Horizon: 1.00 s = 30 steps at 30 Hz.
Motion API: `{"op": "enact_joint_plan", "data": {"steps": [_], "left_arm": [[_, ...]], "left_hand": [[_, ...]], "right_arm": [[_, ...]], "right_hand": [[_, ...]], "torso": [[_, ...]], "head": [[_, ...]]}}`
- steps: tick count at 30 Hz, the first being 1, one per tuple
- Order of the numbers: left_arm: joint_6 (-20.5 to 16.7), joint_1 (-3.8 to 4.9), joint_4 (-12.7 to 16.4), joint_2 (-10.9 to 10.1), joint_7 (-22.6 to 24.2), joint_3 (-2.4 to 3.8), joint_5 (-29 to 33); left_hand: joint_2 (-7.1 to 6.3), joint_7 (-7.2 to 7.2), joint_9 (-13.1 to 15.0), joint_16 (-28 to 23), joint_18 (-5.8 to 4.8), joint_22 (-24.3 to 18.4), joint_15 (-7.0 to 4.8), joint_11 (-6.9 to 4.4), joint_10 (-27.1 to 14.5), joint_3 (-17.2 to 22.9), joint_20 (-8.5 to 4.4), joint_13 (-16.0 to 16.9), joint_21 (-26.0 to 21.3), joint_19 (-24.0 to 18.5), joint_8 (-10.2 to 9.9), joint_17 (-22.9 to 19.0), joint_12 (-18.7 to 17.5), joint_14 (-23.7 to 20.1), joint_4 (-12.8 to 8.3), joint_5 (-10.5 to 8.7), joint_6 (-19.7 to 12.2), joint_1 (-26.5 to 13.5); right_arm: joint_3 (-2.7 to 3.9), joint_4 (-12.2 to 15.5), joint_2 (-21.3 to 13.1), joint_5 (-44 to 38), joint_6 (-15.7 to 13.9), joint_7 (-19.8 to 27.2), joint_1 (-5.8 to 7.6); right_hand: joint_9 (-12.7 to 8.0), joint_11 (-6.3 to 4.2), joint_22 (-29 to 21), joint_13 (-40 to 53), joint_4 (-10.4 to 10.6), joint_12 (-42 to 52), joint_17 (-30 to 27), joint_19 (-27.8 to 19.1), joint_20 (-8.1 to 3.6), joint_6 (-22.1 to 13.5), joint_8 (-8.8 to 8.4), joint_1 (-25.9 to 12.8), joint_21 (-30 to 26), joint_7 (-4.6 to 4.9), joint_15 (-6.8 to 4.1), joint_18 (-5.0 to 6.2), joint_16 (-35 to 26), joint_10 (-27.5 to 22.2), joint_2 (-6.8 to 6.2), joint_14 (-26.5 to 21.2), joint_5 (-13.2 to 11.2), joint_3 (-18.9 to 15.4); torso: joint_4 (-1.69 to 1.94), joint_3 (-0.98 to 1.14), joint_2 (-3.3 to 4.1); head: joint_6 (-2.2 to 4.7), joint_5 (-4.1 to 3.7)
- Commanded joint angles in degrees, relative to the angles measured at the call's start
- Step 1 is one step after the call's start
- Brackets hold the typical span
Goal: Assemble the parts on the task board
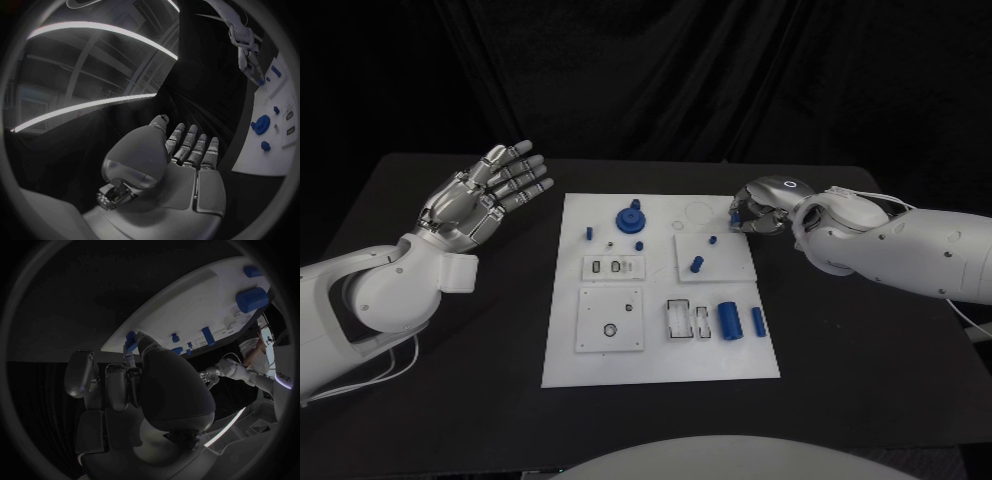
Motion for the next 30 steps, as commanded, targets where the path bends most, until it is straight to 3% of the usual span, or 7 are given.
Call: {"op": "enact_joint_plan", "data": {"steps": [1, 8, 15, 19, 24, 30], "left_arm": [[0.72, -0.07, 0.2, -0.12, 0.26, 0.06, 0.18], [0.37, -0.08, 0.35, -0.33, 0.23, 0.06, 0.18], [0.21, -0.08, 0.31, -0.23, 0.21, 0.06, 0.18], [0.22, -0.08, 0.17, -0.09, 0.21, 0.06, 0.18], [0.33, -0.09, 0.04, 0.15, 0.14, 0.06, 0.19], [0.44, -0.11, -0.08, 0.36, 0.09, 0.06, 0.19]], "left_hand": [[0.01, 5.14, 0.06, -0.16, -0.67, -0.09, 0.17, 0.17, 0.31, 0.24, -0.12, 0.07, -0.02, 0.14, 0.25, 0.03, 0.2, 0.15, 0.03, 0.32, 0.08, -0.59], [-0.05, 5.17, 0.07, -0.09, -0.67, -0.07, 0.16, 0.17, 0.38, 0.3, -0.12, 0.08, 0.0, 0.17, 0.28, 0.04, 0.32, 0.13, -0.02, 0.31, 0.23, -0.67], [-0.09, 5.17, 0.08, -0.06, -0.67, -0.05, 0.16, 0.16, 0.42, 0.31, -0.12, 0.09, 0.04, 0.21, 0.3, 0.04, 0.37, 0.14, -0.05, 0.31, 0.29, -0.69], [-0.14, 5.18, 0.09, -0.02, -0.67, -0.04, 0.16, 0.17, 0.46, 0.34, -0.12, 0.09, 0.07, 0.24, 0.33, 0.05, 0.4, 0.14, -0.09, 0.31, 0.35, -0.74], [-0.16, 5.18, 0.09, -0.06, -0.67, -0.08, 0.16, 0.17, 0.44, 0.35, -0.12, 0.09, 0.01, 0.18, 0.33, 0.05, 0.35, 0.13, -0.11, 0.32, 0.32, -0.75], [-0.16, 5.18, 0.09, -0.06, -0.67, -0.08, 0.16, 0.17, 0.44, 0.35, -0.12, 0.09, 0.01, 0.18, 0.33, 0.05, 0.35, 0.13, -0.11, 0.32, 0.32, -0.75]], "right_arm": [[0.25, 0.89, -0.41, -0.1, -3.94, 0.66, -0.1], [0.67, 5.51, -1.78, -0.14, -5.1, 0.33, 1.9], [0.75, 13.02, -2.61, -3.74, -3.53, -1.2, 4.09], [0.74, 16.51, -1.51, -6.48, -1.31, -2.11, 4.4], [0.66, 19.61, 1.58, -7.88, 3.17, -3.59, 4.15], [0.63, 19.99, 5.7, -8.32, 5.54, -4.42, 3.69]], "right_hand": [[0.54, 0.34, 8.03, 11.63, -0.23, -0.37, 6.64, -0.55, 0.08, 0.77, 0.6, 0.26, -0.45, -0.18, 0.43, 1.16, -0.47, 2.86, 0.41, 3.5, -0.36, -0.04], [1.26, -0.03, 7.95, 11.44, -0.37, -0.53, 6.37, -0.61, -0.08, 1.81, 1.4, 0.53, -0.83, -0.62, 0.16, 1.23, -0.73, 2.72, 0.43, 3.44, -0.7, -0.1], [1.93, -0.39, 7.79, 11.2, -0.18, -0.72, 6.05, -0.75, -0.33, 2.3, 1.91, 0.36, -1.48, -1.01, -0.13, 1.33, -1.01, 2.53, 0.49, 3.38, -1.57, -0.35], [2.17, -0.54, 7.74, 11.11, -0.27, -0.8, 5.84, -0.79, -0.43, 2.55, 2.11, 0.52, -1.68, -1.18, -0.25, 1.36, -1.19, 2.46, 0.52, 3.33, -1.61, -0.35], [2.27, -0.61, 7.66, 11.12, -0.33, -0.79, 6.09, -0.88, -0.48, 2.65, 2.19, 0.6, -1.97, -1.25, -0.31, 1.42, -1.0, 2.47, 0.56, 3.41, -1.54, -0.32], [2.33, -0.64, 7.62, 11.18, -0.37, -0.75, 6.21, -0.9, -0.53, 2.59, 2.17, 0.61, -2.1, -1.26, -0.37, 1.45, -0.9, 2.53, 0.53, 3.47, -1.36, -0.34]], "torso": [[0.0, -0.01, -0.01], [-0.02, 0.0, -0.01], [-0.1, -0.13, -0.05], [0.0, -0.12, -0.07], [0.07, -0.19, -0.07], [-0.09, -0.19, -0.08]], "head": [[-0.04, 0.15], [0.02, 0.39], [-0.18, 0.9], [-0.45, 1.16], [-1.01, 2.1], [-1.17, 2.78]]}}
